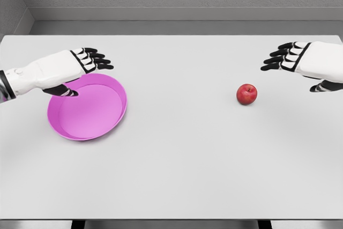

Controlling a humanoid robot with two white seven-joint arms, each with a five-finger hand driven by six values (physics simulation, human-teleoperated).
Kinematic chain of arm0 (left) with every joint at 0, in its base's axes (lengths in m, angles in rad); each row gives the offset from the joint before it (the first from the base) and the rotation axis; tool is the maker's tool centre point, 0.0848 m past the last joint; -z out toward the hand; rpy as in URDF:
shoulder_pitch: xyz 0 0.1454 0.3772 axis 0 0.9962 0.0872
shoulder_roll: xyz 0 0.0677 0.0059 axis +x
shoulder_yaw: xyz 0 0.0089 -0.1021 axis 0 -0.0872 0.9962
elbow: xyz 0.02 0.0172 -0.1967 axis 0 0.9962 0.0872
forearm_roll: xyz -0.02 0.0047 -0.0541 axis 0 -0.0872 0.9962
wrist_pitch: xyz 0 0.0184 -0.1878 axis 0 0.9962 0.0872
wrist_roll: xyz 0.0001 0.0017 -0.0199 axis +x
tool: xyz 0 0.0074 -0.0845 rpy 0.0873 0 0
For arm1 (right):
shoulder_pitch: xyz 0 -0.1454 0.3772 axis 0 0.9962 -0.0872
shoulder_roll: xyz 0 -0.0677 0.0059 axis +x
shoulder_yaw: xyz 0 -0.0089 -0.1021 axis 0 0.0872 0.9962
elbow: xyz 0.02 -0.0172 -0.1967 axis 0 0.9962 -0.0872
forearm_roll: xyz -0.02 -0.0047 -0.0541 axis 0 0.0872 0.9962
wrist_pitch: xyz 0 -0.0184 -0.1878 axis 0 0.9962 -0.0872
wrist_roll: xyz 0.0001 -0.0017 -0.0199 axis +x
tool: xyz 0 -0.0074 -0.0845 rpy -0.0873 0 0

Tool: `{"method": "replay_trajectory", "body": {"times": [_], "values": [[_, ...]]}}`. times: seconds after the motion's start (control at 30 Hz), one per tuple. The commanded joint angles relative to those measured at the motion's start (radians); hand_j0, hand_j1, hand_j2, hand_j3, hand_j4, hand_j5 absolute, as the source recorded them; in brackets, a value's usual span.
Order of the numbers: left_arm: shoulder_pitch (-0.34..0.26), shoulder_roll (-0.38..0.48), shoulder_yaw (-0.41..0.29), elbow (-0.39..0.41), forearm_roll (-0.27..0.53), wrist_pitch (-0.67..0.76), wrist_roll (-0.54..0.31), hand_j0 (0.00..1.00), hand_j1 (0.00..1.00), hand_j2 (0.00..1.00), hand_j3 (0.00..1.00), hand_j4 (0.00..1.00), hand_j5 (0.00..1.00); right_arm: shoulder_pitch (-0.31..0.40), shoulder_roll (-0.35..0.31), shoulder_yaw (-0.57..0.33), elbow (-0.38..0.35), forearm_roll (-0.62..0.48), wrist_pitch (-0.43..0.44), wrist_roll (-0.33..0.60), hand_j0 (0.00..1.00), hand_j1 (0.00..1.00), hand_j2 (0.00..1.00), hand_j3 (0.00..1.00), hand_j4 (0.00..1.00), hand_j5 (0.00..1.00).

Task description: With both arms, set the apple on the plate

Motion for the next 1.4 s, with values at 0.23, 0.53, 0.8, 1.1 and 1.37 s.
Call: {"method": "replay_trajectory", "body": {"times": [0.23,0.53,0.8,1.1,1.37], "values": [[0.002,0.002,0.004,0.000,0.007,0.000,-0.006,1.00,1.00,1.00,1.00,1.00,1.00,-0.014,0.019,-0.002,-0.008,-0.063,0.002,0.006,1.00,1.00,1.00,1.00,1.00,1.00],[-0.002,0.002,0.002,0.000,0.007,0.000,-0.006,1.00,1.00,1.00,1.00,1.00,1.00,-0.101,0.215,0.058,0.118,-0.291,0.222,0.130,1.00,1.00,1.00,1.00,1.00,1.00],[-0.002,0.002,0.004,0.000,0.007,0.000,-0.006,1.00,1.00,1.00,1.00,1.00,1.00,-0.147,0.301,0.167,0.259,-0.227,0.243,0.130,1.00,1.00,1.00,1.00,1.00,1.00],[-0.002,0.002,0.004,-0.002,0.007,0.000,-0.006,1.00,1.00,1.00,1.00,1.00,1.00,-0.132,0.295,0.221,0.272,-0.141,0.242,0.130,1.00,1.00,1.00,1.00,1.00,1.00],[-0.002,0.002,0.004,-0.002,0.007,0.000,-0.006,1.00,1.00,1.00,1.00,1.00,1.00,-0.124,0.329,0.234,0.324,-0.107,0.239,0.130,1.00,1.00,1.00,1.00,1.00,1.00]]}}
